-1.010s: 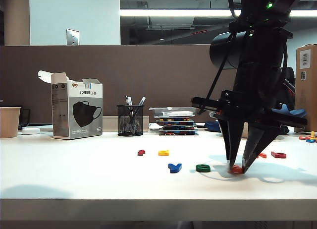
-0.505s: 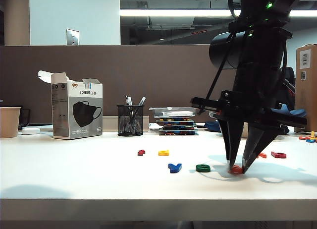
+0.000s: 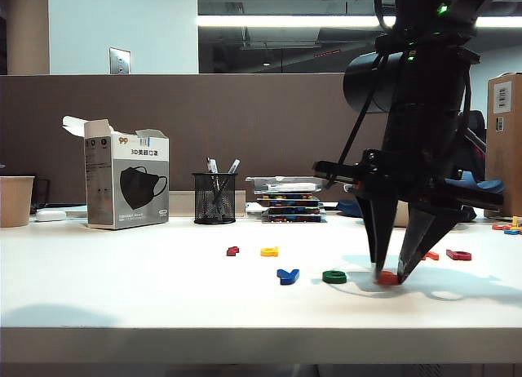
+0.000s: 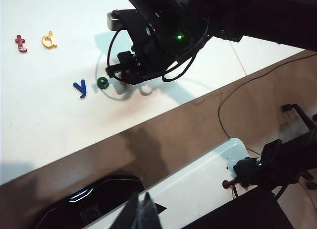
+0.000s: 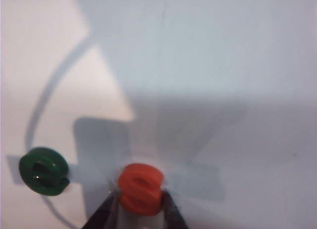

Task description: Select the appropriate letters from the row of letter magnets placed on the table to arrange into the word "yes".

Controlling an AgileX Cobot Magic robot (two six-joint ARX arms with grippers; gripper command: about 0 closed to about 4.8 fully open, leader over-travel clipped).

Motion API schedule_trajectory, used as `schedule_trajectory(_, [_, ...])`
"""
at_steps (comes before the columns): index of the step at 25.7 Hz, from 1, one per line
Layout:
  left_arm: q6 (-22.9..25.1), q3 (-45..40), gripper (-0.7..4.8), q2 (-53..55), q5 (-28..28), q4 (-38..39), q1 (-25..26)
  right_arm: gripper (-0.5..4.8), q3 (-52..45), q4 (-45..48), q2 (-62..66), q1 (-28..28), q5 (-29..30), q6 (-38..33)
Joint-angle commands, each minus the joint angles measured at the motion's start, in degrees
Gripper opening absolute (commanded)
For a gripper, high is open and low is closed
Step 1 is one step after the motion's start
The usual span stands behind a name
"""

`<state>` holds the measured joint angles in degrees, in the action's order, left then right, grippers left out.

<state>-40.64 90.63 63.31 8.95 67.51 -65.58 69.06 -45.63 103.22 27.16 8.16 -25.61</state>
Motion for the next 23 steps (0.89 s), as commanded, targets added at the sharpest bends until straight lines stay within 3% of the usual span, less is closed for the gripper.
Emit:
schedule_trajectory(1, [-0.1, 0.3, -0.06, -0.1, -0.2, -0.3, 0.0, 1.17, 0.0, 0.4, 0.3, 0.0, -0.6, 0.2])
schedule_trajectory(7, [-0.1, 0.3, -0.06, -0.1, -0.2, -0.3, 0.0, 1.18, 0.0, 0.4, 0.2, 0.0, -0.5, 0.2])
schedule_trajectory(11, [-0.1, 0.3, -0.06, -0.1, -0.2, -0.3, 0.0, 1.63, 0.3, 0.2, 0.2, 0.0, -0.5, 0.2])
schedule_trajectory(23, [-0.1, 0.3, -0.06, -0.1, -0.2, -0.3, 0.0, 1.63, 0.3, -0.6, 0.2, 0.0, -0.3, 0.2])
